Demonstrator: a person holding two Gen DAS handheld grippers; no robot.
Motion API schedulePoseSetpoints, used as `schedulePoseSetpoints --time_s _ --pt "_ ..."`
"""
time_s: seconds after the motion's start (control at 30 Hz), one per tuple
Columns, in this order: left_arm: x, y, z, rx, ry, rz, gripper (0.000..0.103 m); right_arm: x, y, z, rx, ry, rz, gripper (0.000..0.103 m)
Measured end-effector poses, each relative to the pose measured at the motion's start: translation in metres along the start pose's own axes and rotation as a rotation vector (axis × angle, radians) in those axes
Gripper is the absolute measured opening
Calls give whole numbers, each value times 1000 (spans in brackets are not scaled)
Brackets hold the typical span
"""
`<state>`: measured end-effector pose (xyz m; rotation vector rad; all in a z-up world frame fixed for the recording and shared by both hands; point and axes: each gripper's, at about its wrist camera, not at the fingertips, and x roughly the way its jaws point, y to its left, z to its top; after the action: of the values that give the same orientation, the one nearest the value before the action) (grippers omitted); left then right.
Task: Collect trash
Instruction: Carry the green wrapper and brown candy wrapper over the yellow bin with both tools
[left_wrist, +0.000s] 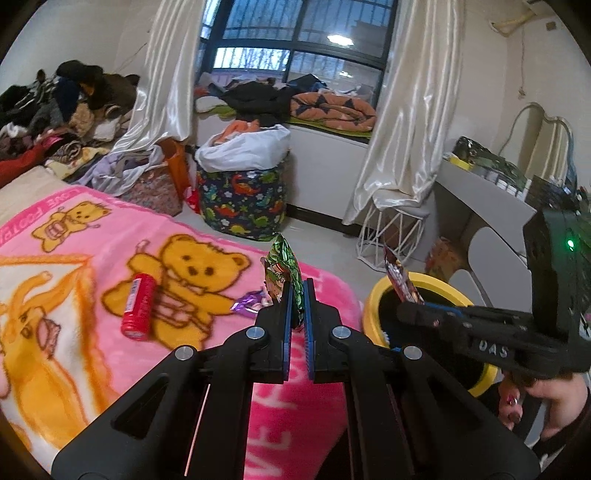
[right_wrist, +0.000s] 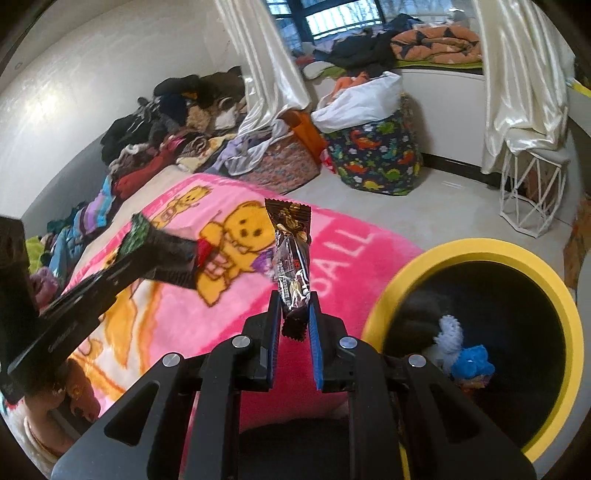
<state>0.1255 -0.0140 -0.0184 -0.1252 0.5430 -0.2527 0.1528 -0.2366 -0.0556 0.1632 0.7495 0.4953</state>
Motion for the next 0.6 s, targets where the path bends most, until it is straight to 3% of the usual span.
schedulePoseSetpoints --time_s 0.6 --pt "18 -54 -3 106 33 -104 3 -34 -78 -7 160 -54 -117 14"
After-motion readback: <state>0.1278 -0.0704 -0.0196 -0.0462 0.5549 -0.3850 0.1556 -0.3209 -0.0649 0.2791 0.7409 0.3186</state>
